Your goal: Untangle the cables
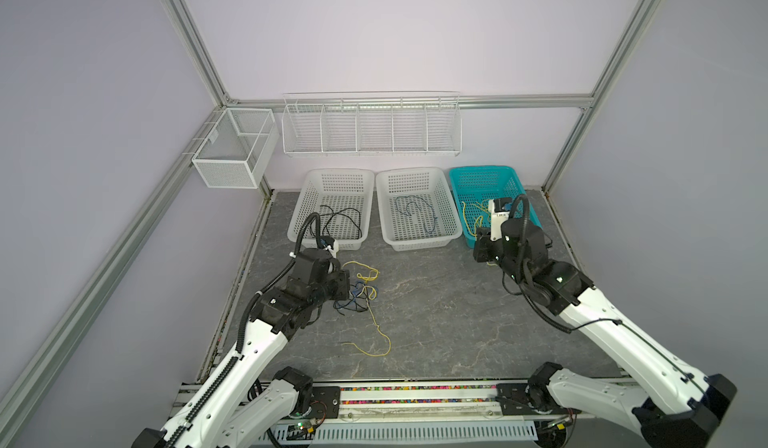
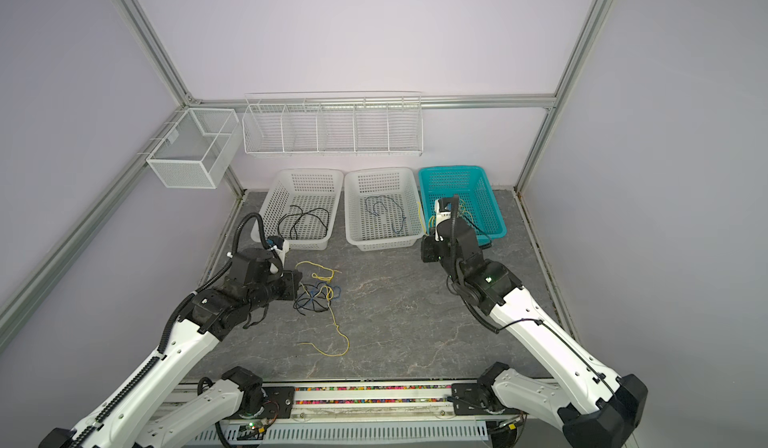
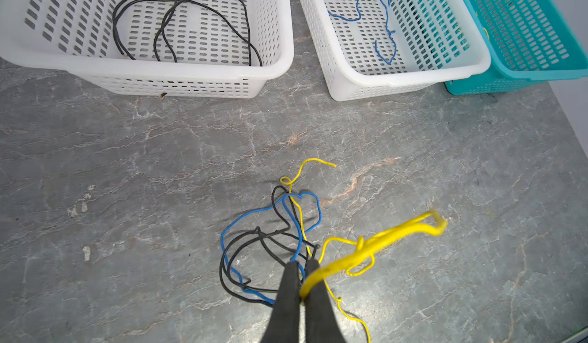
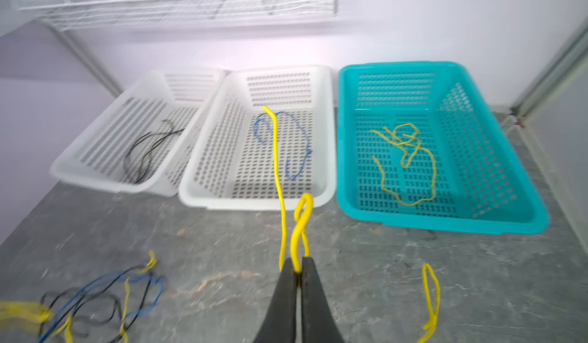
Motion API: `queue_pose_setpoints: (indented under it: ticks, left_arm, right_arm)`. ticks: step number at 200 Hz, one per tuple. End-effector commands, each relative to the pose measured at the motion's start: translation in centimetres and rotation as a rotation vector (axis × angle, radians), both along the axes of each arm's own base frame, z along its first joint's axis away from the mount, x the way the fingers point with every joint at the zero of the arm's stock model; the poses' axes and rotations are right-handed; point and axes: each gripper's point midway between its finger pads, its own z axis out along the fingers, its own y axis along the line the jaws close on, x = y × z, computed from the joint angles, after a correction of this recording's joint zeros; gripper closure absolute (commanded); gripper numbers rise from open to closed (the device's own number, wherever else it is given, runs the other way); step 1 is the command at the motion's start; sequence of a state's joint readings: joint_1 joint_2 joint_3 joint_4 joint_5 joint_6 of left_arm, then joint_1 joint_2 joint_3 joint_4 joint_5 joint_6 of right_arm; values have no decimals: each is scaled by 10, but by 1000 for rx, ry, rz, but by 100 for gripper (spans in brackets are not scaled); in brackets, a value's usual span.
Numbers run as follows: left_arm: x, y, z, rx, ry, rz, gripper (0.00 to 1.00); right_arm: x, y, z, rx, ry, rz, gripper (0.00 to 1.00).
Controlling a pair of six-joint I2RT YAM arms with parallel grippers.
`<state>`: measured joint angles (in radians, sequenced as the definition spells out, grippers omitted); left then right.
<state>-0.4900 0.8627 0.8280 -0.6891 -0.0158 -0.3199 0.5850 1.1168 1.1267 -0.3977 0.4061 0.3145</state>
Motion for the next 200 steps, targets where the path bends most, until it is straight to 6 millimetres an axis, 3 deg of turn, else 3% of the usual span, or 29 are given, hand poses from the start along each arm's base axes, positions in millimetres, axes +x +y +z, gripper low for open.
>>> queue_pose_setpoints:
  ticks: [1,20,45,90,110,155,200]
  left_arm:
    - [0,-3,9,-32,-64,-25,100]
    - [-2,0,9,-29,-69,-19,100]
    - [-2,2,9,-10,-69,-10,100]
    - [-1,1,9,0,-72,-19,100]
    - [-2,2,11,-2,-81,-20,100]
    - [-3,2,13,-5,-91,-21,100]
    - [-3,3,14,-4,-96,-20,100]
  right_arm:
    - [27,-23,4,-3,27,-106,93]
    - [58,-36,15,6,29,-162,93]
    - [103,-46,13,31,54,-188,93]
    - [166,-42,-8,53,126,-141,91]
    - [182,-40,-18,29,139,-133,90]
    - [210,-60,-47,10,177,-206,89]
    - [218,-51,-70,-6,268,-149,83]
